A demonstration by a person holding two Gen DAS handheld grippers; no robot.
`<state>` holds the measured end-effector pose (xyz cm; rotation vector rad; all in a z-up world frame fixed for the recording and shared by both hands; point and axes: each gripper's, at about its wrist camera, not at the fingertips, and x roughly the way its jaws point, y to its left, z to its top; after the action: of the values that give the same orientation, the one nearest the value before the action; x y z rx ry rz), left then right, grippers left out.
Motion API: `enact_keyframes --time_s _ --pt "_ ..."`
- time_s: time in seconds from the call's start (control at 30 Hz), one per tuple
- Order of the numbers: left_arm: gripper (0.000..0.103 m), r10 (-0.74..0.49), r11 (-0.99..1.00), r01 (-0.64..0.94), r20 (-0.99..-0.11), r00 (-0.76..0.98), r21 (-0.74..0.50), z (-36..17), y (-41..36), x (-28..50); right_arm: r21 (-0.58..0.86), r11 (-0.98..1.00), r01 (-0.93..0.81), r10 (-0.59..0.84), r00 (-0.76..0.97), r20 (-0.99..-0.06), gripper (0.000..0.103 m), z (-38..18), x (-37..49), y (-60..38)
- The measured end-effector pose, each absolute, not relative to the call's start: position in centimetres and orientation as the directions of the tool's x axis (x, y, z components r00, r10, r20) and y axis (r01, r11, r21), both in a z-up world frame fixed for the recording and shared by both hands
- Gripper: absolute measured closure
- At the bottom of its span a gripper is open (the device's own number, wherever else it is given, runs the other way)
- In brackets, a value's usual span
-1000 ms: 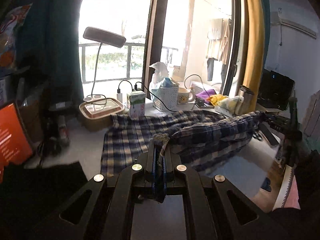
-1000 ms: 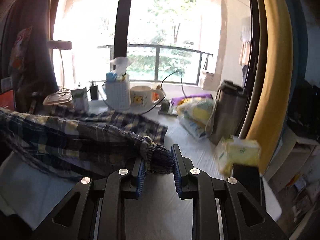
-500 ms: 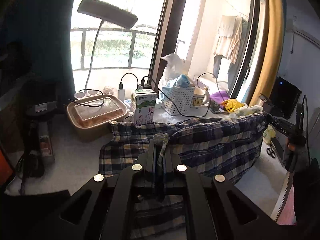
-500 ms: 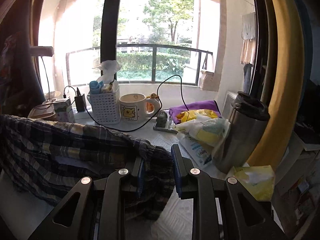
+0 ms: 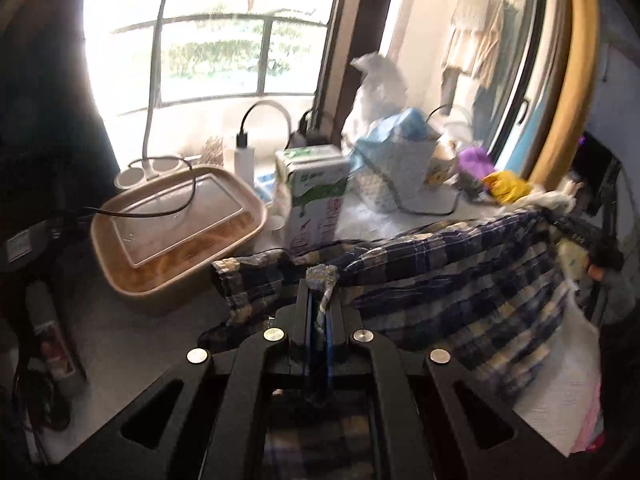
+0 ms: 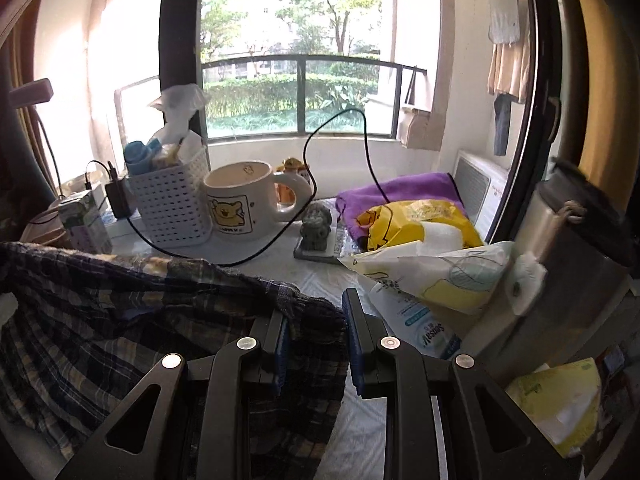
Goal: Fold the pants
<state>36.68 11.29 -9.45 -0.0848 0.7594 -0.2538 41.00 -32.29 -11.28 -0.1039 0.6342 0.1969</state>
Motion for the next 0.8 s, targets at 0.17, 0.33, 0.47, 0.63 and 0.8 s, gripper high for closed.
enact_keyframes --time_s 0.17,0.33,0.47,0.63,0.8 --pt "0.097 -0.214 0.977 0.170 -0.691 0.691 -0.133 -10.7 11.2 39.4 -0.065 0.971 -0.231 0.140 0.767 -0.626 0.078 -12.6 43.5 -31.4" --pt "0.062 -0.139 0.989 0.131 -0.701 0.700 -0.066 -10.9 11.5 41.1 -0.062 0.968 -0.245 0.144 0.738 -0.660 0.078 -13.7 45.6 -31.1" --pt "0.036 -0.114 0.992 0.120 -0.683 0.722 -0.038 -9.7 12.2 40.8 -0.086 0.962 -0.258 0.132 0.720 -0.681 0.078 -14.3 46.6 -30.7" --pt "0.034 -0.100 0.993 0.120 -0.693 0.714 -0.020 -9.3 12.4 39.0 -0.144 0.956 -0.255 0.090 0.723 -0.685 0.067 -14.3 46.8 -30.1" --pt "0.028 -0.127 0.992 0.066 -0.747 0.653 -0.111 -11.4 14.1 35.9 -0.141 0.964 -0.224 0.083 0.763 -0.641 0.026 -12.5 45.3 -30.6"
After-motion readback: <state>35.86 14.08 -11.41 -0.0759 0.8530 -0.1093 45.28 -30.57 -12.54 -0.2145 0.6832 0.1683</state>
